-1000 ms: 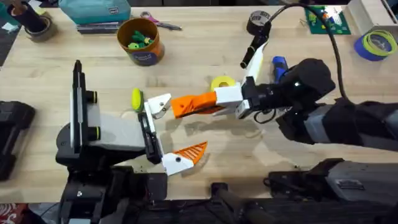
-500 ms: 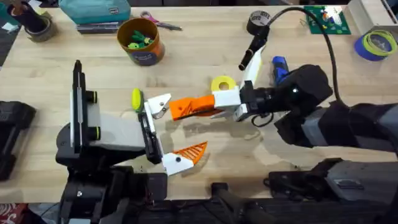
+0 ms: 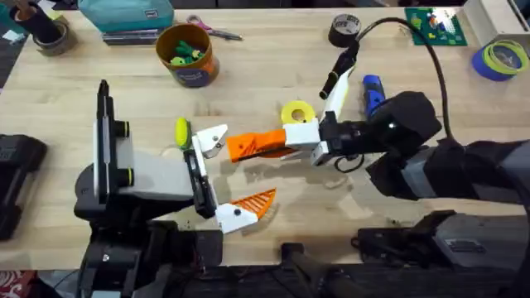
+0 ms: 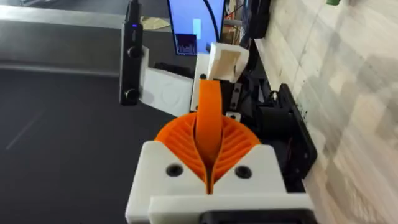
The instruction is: Pick up the gripper from the table and insert it into the empty holder that is missing its gripper. Then pick up a screw, insert it into the mounting hole, and use the screwdriver to tighten it. Finally, clean up the table by picking up the vegetable and placing it into the bucket.
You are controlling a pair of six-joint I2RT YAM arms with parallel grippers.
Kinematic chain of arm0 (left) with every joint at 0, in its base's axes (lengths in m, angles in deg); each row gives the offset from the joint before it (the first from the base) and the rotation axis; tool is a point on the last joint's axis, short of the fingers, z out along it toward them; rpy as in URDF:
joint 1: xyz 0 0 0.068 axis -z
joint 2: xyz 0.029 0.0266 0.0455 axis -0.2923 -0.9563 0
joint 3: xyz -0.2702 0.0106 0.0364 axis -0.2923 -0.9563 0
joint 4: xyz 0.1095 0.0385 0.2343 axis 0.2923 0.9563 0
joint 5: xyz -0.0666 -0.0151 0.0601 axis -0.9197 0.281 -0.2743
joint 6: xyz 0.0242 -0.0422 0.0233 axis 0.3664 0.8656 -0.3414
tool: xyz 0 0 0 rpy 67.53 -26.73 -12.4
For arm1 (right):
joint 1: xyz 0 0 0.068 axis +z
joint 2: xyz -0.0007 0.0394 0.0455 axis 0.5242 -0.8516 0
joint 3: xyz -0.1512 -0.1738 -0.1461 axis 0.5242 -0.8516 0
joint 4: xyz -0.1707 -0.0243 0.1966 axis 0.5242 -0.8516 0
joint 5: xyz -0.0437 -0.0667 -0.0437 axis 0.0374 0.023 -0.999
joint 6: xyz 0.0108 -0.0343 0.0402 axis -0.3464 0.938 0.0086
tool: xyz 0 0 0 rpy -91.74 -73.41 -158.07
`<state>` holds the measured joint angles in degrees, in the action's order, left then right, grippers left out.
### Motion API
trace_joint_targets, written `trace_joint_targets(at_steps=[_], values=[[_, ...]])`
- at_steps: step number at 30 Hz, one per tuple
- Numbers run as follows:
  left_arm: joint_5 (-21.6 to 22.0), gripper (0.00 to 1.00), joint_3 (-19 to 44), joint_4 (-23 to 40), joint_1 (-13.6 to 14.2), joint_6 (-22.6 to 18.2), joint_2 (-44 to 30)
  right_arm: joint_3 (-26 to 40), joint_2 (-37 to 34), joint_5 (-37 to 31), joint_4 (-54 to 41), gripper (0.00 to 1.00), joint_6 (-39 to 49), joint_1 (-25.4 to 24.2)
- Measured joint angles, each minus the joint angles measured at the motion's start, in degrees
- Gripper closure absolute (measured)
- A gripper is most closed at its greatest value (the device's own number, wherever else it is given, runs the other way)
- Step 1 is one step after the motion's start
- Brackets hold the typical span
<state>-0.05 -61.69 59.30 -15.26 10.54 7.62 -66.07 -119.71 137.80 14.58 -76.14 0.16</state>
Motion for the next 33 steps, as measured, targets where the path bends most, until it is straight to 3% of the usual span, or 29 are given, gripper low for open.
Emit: trace_joint_targets(at_steps=[33], values=[[0.0,0.015,0.0,0.0,0.0,0.0,0.0,-0.04,-3.17,-0.85,2.29,0.992,0.09,0.11]])
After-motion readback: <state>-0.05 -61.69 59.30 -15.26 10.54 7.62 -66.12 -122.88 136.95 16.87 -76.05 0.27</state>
